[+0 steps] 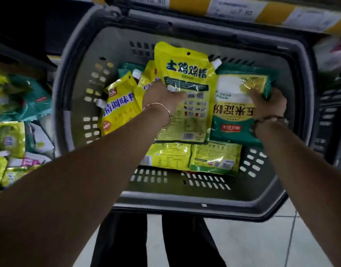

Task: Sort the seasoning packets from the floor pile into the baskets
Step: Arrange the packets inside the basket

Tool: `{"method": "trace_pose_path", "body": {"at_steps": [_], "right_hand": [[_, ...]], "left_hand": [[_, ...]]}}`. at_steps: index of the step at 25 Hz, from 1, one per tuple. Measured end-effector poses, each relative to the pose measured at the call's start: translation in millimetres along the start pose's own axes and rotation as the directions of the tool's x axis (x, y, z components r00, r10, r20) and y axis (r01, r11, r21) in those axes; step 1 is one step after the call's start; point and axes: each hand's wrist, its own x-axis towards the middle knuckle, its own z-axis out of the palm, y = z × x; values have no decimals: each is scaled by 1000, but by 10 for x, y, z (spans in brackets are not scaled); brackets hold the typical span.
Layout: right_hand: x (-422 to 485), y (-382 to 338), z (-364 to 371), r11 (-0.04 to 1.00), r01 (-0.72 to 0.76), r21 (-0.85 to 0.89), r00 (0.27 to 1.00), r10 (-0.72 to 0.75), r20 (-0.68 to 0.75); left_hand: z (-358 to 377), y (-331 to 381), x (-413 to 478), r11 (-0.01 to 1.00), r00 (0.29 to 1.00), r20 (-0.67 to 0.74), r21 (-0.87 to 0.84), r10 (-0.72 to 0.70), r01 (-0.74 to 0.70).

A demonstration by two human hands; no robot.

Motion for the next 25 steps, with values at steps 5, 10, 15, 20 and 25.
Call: {"method": "trace_pose_path", "body": {"at_steps": [5,10,15,20,25], "right_hand": [[-86,14,177,982,-79,-174,991,58,-121],[-573,197,251,870,221,-441,975,-208,79],[-730,434,432,815,251,-523,944,-85,320],[-659,472,559,696,277,-663,943,-63,328],[-596,410,538,671,282,-685,925,-2,379]], "left_hand": [[26,-90,-248,951,937,-216,202,276,-234],[58,-238,-420,512,845,262,699,466,-499],[192,-352,-409,441,836,273,749,475,-495],[262,-387,-388,397,814,239,778,530,-487],[237,-334,-366,425,833,267,760,485,-491]]}}
